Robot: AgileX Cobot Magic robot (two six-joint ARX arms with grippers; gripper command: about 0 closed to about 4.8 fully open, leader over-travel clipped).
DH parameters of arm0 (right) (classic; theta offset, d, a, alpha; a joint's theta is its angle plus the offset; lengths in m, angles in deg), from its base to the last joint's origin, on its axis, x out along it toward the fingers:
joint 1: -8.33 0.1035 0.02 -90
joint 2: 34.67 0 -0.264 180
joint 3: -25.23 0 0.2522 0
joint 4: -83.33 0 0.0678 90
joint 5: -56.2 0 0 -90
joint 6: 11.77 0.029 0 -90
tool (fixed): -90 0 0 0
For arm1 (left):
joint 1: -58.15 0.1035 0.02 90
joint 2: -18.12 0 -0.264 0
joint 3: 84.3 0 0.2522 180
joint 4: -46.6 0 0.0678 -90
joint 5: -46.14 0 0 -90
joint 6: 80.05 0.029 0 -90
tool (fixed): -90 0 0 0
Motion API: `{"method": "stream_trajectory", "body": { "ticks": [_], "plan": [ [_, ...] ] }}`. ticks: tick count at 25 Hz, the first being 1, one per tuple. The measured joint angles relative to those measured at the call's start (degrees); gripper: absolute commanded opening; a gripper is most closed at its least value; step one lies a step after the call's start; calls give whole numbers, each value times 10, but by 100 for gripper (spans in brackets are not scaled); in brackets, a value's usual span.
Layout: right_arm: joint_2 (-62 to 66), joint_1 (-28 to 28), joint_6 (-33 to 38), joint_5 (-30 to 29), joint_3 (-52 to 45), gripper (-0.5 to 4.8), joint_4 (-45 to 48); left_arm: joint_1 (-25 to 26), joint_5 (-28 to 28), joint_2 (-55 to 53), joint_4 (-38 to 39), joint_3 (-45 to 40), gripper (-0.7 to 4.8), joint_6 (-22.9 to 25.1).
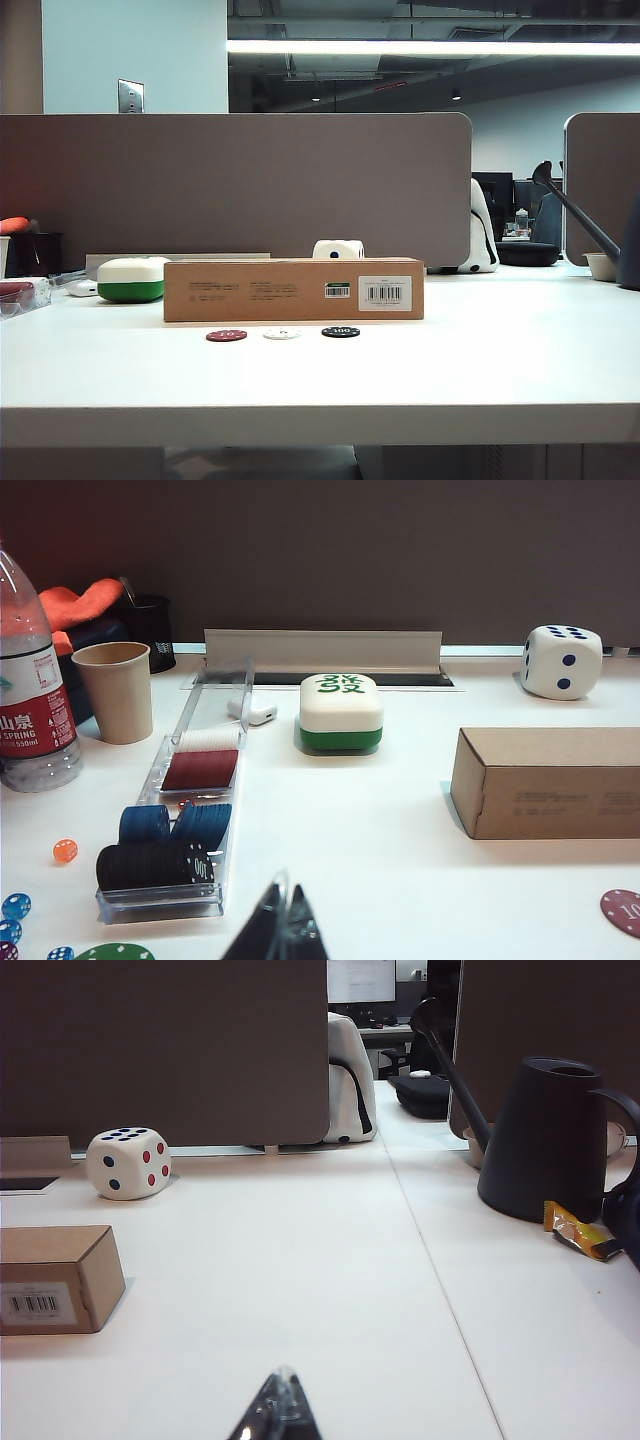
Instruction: Push the chip with the lowest value in the row forward next to the rectangular box.
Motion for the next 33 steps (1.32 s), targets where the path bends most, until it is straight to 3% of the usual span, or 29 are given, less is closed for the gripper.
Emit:
{"method": "stream_trajectory", "body": {
  "ticks": [22,26,33],
  "plan": [
    [0,0,0,0,0,-8,0,-1,0,-23,16,24,-5,0],
    [0,0,0,0,0,-8,0,-37,-2,-98,23,57,-5,0],
    [0,0,0,0,0,-8,0,-209,-2,-280,24,137,-5,0]
  ]
}}
